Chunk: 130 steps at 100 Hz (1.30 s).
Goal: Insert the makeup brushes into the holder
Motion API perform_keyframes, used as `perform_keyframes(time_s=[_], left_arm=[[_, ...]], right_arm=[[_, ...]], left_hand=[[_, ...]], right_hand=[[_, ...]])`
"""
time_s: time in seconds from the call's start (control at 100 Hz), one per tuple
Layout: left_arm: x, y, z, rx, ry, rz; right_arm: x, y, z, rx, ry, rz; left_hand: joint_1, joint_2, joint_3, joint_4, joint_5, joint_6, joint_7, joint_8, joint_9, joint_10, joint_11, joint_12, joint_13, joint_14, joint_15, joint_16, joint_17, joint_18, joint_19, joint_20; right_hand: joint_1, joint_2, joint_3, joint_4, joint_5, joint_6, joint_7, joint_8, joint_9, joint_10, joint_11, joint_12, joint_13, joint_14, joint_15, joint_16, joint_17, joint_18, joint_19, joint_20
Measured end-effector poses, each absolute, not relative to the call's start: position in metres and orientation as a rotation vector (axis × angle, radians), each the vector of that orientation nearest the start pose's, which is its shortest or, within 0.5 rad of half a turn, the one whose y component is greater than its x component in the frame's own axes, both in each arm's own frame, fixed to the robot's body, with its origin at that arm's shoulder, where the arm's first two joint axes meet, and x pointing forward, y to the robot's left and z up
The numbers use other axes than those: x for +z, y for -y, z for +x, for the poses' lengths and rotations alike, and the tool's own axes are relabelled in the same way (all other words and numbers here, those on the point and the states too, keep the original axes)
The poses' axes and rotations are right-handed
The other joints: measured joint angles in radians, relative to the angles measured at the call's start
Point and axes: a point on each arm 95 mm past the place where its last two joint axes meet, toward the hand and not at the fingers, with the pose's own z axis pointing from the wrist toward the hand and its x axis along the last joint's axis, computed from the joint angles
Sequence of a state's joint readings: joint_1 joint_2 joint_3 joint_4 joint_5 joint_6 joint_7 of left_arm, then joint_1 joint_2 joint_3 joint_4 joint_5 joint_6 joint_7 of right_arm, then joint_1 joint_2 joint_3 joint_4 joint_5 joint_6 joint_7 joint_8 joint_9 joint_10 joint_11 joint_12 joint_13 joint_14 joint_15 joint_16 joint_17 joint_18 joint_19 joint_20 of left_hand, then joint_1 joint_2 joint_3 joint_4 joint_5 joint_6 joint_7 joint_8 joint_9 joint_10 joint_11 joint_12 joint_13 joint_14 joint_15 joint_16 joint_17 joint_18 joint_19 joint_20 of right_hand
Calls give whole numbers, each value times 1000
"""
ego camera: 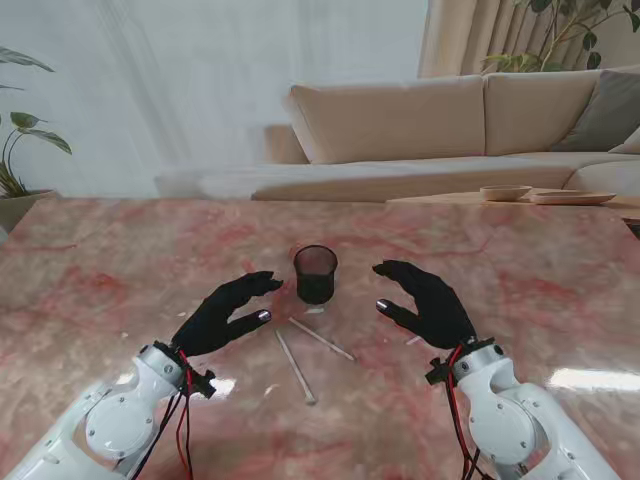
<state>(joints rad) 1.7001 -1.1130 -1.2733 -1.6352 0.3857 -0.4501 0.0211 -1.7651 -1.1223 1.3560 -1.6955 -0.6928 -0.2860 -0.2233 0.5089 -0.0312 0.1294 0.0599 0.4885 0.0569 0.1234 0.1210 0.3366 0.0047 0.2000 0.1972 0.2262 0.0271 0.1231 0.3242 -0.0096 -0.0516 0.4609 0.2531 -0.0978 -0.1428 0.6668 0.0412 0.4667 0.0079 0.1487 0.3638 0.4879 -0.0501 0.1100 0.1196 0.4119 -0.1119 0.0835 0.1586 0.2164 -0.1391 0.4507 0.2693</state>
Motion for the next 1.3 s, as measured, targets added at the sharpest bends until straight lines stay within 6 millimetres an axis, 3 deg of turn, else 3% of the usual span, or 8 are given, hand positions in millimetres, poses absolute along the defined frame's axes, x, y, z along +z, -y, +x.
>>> perform_keyframes(time_s=[0.4,0.59,1.03,1.19,1.25,1.3], left_arm=[[-322,15,355,-2273,-1265,-1524],[-321,12,356,-2270,-1274,-1521],[-321,4,363,-2256,-1278,-1514],[-318,2,366,-2257,-1269,-1508],[-318,1,366,-2258,-1265,-1506],[-317,1,367,-2258,-1262,-1506]], right_arm=[[-310,23,349,-2705,1675,-1848],[-305,36,349,-2665,1822,-1928],[-308,92,360,-2479,2158,-2158],[-321,112,374,-2389,2224,-2270],[-327,117,379,-2350,2275,-2290],[-332,120,383,-2318,2312,-2301]], left_hand=[[0,0,0,0,0,0,0,0,0,0,0,0,0,-1,0,0,0,0,0,-1],[0,0,0,0,0,0,0,0,0,0,0,0,0,-1,0,0,0,0,0,-1],[0,0,0,0,0,0,0,0,0,0,0,0,0,-1,0,-1,0,0,0,-2],[0,0,0,0,0,0,0,0,0,0,0,0,0,-1,0,-1,0,0,0,-2],[0,0,0,0,0,0,0,0,0,0,0,0,0,-1,0,-1,0,0,0,-2],[0,0,0,0,0,0,0,0,0,0,0,0,0,-1,0,-1,0,0,0,-2]], right_hand=[[28,-15,1,0,0,-10,1,0,0,1,0,0,0,0,0,0,-11,13,11,-1],[39,-25,-3,2,0,-29,2,0,0,-7,0,0,0,0,0,0,-26,37,24,-1],[163,-184,15,3,0,-56,13,17,-1,-21,0,28,0,0,9,28,-50,62,36,10],[275,-284,81,1,1,-70,102,102,-31,-21,28,55,-5,0,11,53,-73,62,35,50],[330,-320,98,-30,2,-73,131,140,-51,-21,43,67,-48,0,15,63,-94,62,34,67],[371,-355,124,-30,2,-87,153,179,-70,-21,63,82,-69,-1,14,73,-113,59,30,86]])
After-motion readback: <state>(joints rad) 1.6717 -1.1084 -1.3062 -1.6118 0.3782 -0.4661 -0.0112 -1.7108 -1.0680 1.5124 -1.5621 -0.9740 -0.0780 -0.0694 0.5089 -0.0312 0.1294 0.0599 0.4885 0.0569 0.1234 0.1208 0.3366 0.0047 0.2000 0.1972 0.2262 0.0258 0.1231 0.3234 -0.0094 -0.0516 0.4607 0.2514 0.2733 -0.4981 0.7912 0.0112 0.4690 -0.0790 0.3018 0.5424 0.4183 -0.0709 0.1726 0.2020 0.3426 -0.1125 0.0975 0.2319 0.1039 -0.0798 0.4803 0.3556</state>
